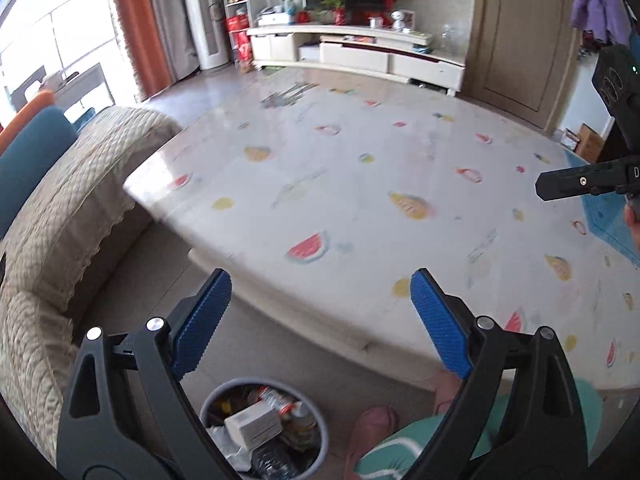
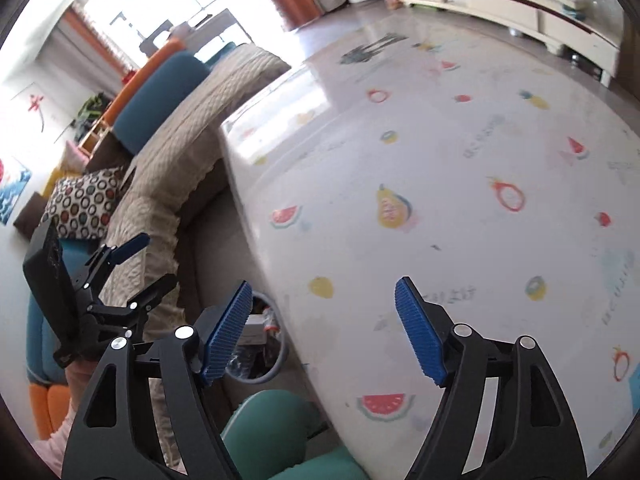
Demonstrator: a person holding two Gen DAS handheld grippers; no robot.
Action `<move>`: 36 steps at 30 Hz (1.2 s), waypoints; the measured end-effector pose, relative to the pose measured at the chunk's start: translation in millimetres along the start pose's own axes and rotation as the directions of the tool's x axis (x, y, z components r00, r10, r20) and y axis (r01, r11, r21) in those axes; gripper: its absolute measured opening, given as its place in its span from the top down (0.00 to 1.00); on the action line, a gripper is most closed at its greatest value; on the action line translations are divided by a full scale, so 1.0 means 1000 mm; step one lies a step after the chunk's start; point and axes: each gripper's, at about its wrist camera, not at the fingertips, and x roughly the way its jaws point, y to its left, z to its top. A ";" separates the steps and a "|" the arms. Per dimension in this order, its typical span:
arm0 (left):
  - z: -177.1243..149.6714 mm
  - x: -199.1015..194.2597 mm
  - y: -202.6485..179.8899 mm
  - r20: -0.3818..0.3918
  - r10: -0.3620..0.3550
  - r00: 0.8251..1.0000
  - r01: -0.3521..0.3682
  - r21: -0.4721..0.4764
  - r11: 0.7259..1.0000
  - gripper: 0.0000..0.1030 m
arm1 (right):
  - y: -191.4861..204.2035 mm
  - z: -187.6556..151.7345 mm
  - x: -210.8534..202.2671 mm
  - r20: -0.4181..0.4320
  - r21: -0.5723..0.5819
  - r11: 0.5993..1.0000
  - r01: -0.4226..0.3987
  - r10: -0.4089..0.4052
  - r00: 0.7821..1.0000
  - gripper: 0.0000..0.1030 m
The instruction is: Collect trash
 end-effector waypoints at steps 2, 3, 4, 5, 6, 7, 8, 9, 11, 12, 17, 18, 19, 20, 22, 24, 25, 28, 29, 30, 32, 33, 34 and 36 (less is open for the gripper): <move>0.011 0.003 -0.018 0.013 -0.024 1.000 0.024 0.023 0.999 0.14 | -0.017 -0.002 -0.017 0.043 0.027 0.999 0.022 -0.023 0.999 0.25; 0.016 0.004 -0.026 0.021 -0.041 0.999 0.040 0.032 0.999 0.12 | -0.025 -0.004 -0.026 0.067 0.043 0.998 0.035 -0.038 0.997 0.23; 0.021 0.006 -0.036 0.028 -0.055 0.998 0.054 0.044 0.998 0.11 | -0.034 -0.007 -0.037 0.094 0.066 0.996 0.065 -0.071 0.993 0.17; 0.027 0.007 -0.046 0.037 -0.064 0.997 0.061 0.056 0.997 0.10 | -0.043 -0.010 -0.046 0.122 0.086 0.991 0.099 -0.109 0.987 0.12; 0.031 0.009 -0.055 0.046 -0.075 0.996 0.072 0.071 0.995 0.09 | -0.051 -0.014 -0.056 0.155 0.104 0.986 0.129 -0.145 0.977 0.13; 0.036 0.011 -0.064 0.051 -0.085 0.995 0.081 0.084 0.993 0.09 | -0.058 -0.019 -0.067 0.193 0.122 0.979 0.163 -0.185 0.964 0.13; 0.040 0.013 -0.072 0.058 -0.098 0.994 0.092 0.096 0.991 0.09 | -0.066 -0.023 -0.076 0.215 0.135 0.973 0.188 -0.214 0.953 0.13; 0.043 0.014 -0.081 0.063 -0.113 0.992 0.106 0.106 0.989 0.08 | -0.072 -0.027 -0.084 0.228 0.146 0.967 0.208 -0.238 0.944 0.13; 0.049 0.017 -0.097 0.070 -0.139 0.988 0.130 0.121 0.984 0.08 | -0.083 -0.036 -0.097 0.251 0.173 0.952 0.251 -0.289 0.924 0.13; 0.050 0.017 -0.101 0.073 -0.149 0.986 0.139 0.127 0.982 0.07 | -0.089 -0.040 -0.102 0.254 0.186 0.945 0.270 -0.311 0.916 0.13; 0.061 0.026 -0.138 0.086 -0.204 0.975 0.188 0.161 0.969 0.07 | -0.119 -0.064 -0.129 0.284 0.263 0.897 0.355 -0.424 0.860 0.13; 0.063 0.027 -0.145 0.088 -0.215 0.973 0.199 0.164 0.966 0.07 | -0.125 -0.070 -0.134 0.290 0.279 0.882 0.380 -0.454 0.842 0.13; 0.066 0.030 -0.153 0.088 -0.224 0.971 0.207 0.167 0.964 0.07 | -0.127 -0.076 -0.137 0.291 0.296 0.861 0.414 -0.494 0.819 0.13; 0.068 0.033 -0.161 0.090 -0.235 0.968 0.217 0.171 0.961 0.07 | -0.132 -0.082 -0.140 0.293 0.307 0.841 0.445 -0.529 0.797 0.13; 0.072 0.039 -0.175 0.094 -0.255 0.962 0.235 0.181 0.955 0.07 | -0.141 -0.095 -0.146 0.306 0.330 0.808 0.489 -0.581 0.754 0.13; 0.073 0.044 -0.191 0.102 -0.272 0.957 0.249 0.194 0.949 0.07 | -0.149 -0.106 -0.147 0.314 0.368 0.776 0.512 -0.622 0.717 0.13; 0.073 0.047 -0.200 0.101 -0.281 0.955 0.256 0.205 0.945 0.07 | -0.153 -0.110 -0.147 0.314 0.386 0.764 0.518 -0.636 0.705 0.13; 0.071 0.058 -0.225 0.077 -0.296 0.952 0.271 0.239 0.933 0.07 | -0.166 -0.124 -0.144 0.309 0.436 0.717 0.544 -0.687 0.658 0.12; 0.070 0.062 -0.234 0.068 -0.307 0.949 0.281 0.251 0.926 0.07 | -0.170 -0.128 -0.142 0.305 0.446 0.706 0.550 -0.697 0.649 0.13; 0.070 0.064 -0.240 0.064 -0.315 0.947 0.289 0.258 0.922 0.07 | -0.173 -0.131 -0.140 0.301 0.453 0.693 0.561 -0.711 0.636 0.13; 0.068 0.069 -0.252 0.053 -0.332 0.942 0.307 0.272 0.912 0.07 | -0.179 -0.135 -0.137 0.295 0.455 0.680 0.575 -0.725 0.622 0.13; 0.067 0.072 -0.259 0.045 -0.338 0.940 0.314 0.278 0.908 0.07 | -0.183 -0.138 -0.136 0.288 0.462 0.662 0.590 -0.741 0.607 0.13; 0.067 0.074 -0.266 0.034 -0.343 0.939 0.319 0.288 0.903 0.07 | -0.186 -0.139 -0.135 0.285 0.464 0.655 0.596 -0.748 0.599 0.13; 0.066 0.079 -0.280 0.014 -0.358 0.934 0.337 0.304 0.891 0.07 | -0.193 -0.145 -0.135 0.276 0.476 0.639 0.604 -0.761 0.587 0.13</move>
